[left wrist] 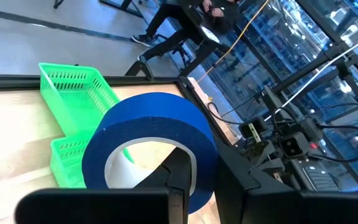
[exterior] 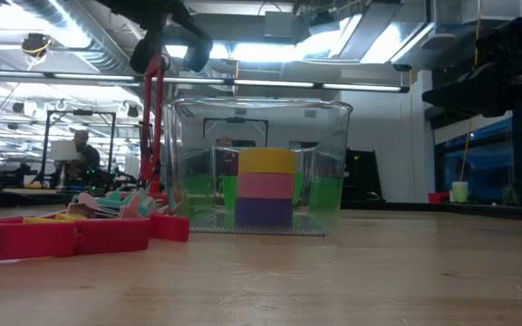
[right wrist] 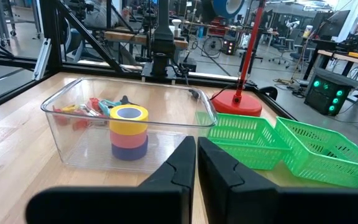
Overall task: Pick and place Stapler, Stapler remover, tape
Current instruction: Put the blue tape into the transparent bin
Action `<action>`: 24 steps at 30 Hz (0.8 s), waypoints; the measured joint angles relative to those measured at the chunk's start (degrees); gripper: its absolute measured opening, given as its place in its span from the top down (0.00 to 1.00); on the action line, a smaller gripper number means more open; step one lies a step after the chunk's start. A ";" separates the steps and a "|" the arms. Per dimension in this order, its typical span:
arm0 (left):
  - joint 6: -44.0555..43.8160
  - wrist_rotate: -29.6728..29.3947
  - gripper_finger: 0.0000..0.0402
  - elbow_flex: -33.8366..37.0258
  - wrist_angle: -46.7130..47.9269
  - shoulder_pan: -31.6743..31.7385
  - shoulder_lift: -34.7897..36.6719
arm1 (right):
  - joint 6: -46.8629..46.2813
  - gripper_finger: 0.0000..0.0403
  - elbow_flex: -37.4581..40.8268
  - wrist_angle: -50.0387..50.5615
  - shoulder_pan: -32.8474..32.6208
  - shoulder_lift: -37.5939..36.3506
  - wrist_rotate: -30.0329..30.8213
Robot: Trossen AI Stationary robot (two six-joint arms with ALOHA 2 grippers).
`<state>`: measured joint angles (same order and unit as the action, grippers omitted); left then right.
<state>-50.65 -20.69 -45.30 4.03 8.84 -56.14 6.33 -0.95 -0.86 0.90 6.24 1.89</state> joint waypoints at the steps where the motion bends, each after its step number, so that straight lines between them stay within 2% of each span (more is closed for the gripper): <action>1: 0.02 0.00 0.91 0.00 0.00 0.00 0.00 | -0.02 0.95 0.00 0.00 -0.02 0.02 0.00; 8: 0.44 0.91 0.91 0.00 -0.23 0.00 -0.93 | 0.00 0.95 0.00 0.00 -0.01 0.02 0.02; 13: 1.14 3.60 0.91 -0.28 -3.28 0.00 -3.14 | -0.01 0.95 0.00 0.00 -0.02 0.02 0.00; 17: 3.76 5.29 0.91 -4.40 -1.18 0.00 -6.48 | -0.02 0.95 0.00 0.00 -0.01 0.02 0.00; 24: 9.33 7.81 0.91 -15.12 8.71 0.00 -15.35 | -0.01 0.95 0.00 -0.01 0.00 0.00 0.02</action>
<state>-41.33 -12.87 -60.42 12.74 8.84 -71.49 6.32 -0.95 -0.87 0.91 6.25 1.91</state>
